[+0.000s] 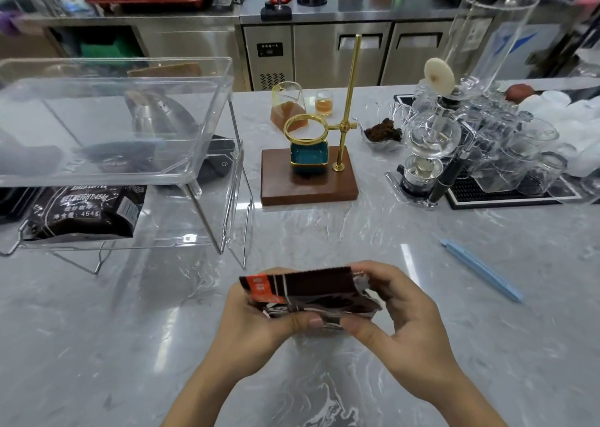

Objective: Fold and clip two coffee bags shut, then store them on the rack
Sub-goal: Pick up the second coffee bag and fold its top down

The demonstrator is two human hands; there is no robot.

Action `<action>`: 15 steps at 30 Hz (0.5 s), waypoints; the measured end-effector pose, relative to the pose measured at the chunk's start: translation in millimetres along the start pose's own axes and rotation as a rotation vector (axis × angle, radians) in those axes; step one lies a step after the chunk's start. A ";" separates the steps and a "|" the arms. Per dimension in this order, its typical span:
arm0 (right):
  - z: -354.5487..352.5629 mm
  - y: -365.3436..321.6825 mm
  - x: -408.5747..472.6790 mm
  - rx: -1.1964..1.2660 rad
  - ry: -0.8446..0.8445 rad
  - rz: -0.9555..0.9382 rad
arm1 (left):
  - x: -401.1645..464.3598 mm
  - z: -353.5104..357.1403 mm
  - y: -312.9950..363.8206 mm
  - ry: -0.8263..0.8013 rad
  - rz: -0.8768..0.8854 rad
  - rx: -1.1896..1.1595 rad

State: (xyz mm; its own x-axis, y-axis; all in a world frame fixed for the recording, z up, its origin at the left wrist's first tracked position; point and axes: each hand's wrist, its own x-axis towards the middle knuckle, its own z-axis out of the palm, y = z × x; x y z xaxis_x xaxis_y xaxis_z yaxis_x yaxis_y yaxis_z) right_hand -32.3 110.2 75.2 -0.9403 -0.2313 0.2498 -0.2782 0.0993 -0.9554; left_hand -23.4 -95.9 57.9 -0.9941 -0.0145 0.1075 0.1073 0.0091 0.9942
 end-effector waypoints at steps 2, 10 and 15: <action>-2.2 -1.9 -0.4 -0.037 -0.014 0.009 | 0.6 -1.2 2.0 -0.024 0.014 0.012; -5.5 -10.3 0.7 0.038 0.013 -0.004 | 4.5 0.3 27.8 -0.083 0.180 -0.099; -1.4 -12.8 4.3 0.083 0.056 -0.101 | -1.2 7.9 30.0 0.010 0.185 -0.198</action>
State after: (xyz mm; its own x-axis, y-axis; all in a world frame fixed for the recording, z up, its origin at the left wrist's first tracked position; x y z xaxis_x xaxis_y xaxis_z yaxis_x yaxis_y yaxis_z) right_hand -33.1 109.3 88.8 -0.9185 -0.1816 0.3513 -0.3567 -0.0031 -0.9342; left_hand -19.1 -87.8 87.5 -0.9572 -0.0410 0.2867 0.2892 -0.1835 0.9395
